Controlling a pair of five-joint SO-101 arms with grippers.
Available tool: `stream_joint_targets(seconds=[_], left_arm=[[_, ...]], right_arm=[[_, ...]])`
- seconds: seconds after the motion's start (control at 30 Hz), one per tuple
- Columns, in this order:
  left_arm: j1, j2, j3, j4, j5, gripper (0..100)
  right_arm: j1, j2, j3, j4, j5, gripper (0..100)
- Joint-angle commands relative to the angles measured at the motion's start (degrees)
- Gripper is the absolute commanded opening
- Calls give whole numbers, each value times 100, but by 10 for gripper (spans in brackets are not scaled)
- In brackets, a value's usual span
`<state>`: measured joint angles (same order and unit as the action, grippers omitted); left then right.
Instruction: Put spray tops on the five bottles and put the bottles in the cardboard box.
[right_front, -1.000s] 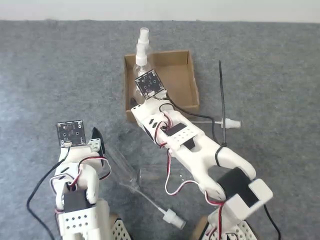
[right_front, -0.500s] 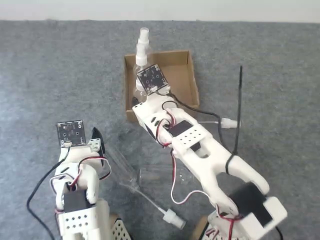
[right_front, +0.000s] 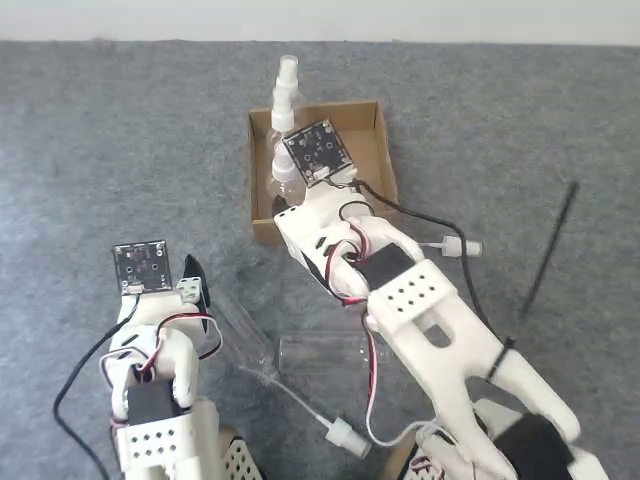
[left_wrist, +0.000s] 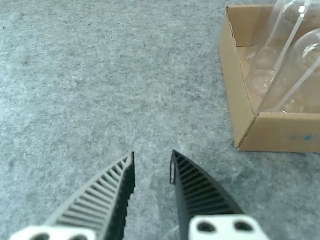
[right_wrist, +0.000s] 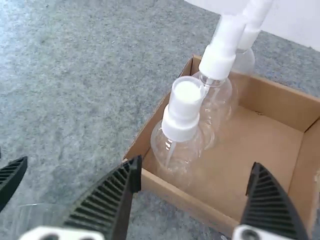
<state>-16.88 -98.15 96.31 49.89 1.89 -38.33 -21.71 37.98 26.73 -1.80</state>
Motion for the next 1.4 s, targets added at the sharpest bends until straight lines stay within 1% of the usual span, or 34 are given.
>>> stream_joint_targets(seconds=[0.0, 0.23, 0.43, 0.73, 0.77, 0.83, 0.93, 1.0, 1.03, 1.2, 1.3, 1.37], left_arm=[[9, -79, -57, -149, -44, 113], [9, -79, -57, -149, -44, 113], [9, -79, -57, -149, -44, 113], [9, -79, -57, -149, -44, 113], [9, -79, -57, -149, -44, 113], [9, -79, -57, -149, -44, 113], [9, -79, -57, -149, -44, 113], [9, -79, -57, -149, -44, 113], [9, -79, -57, -149, -44, 113], [9, -79, -57, -149, -44, 113], [9, -79, -57, -149, -44, 113], [9, -79, -57, -149, -44, 113]], right_arm=[[-4, -857, -53, 453, -26, 286], [-13, -1569, -53, 1323, -26, 286], [-4, -2088, -53, 2352, -26, 286], [-48, -2255, -44, 3785, -88, 286], [-48, -2255, -44, 3864, -211, 286], [-48, -2255, -44, 3943, -712, 287], [-119, -2202, -35, 4119, -1785, 288], [-330, -2202, -35, 4338, -2488, 288], [-462, -2202, -35, 4462, -2716, 288], [-1323, -2246, -35, 4971, -3692, 288], [-1859, -2202, -9, 5033, -4053, 288], [-2141, -2185, 18, 5086, -4167, 287]])
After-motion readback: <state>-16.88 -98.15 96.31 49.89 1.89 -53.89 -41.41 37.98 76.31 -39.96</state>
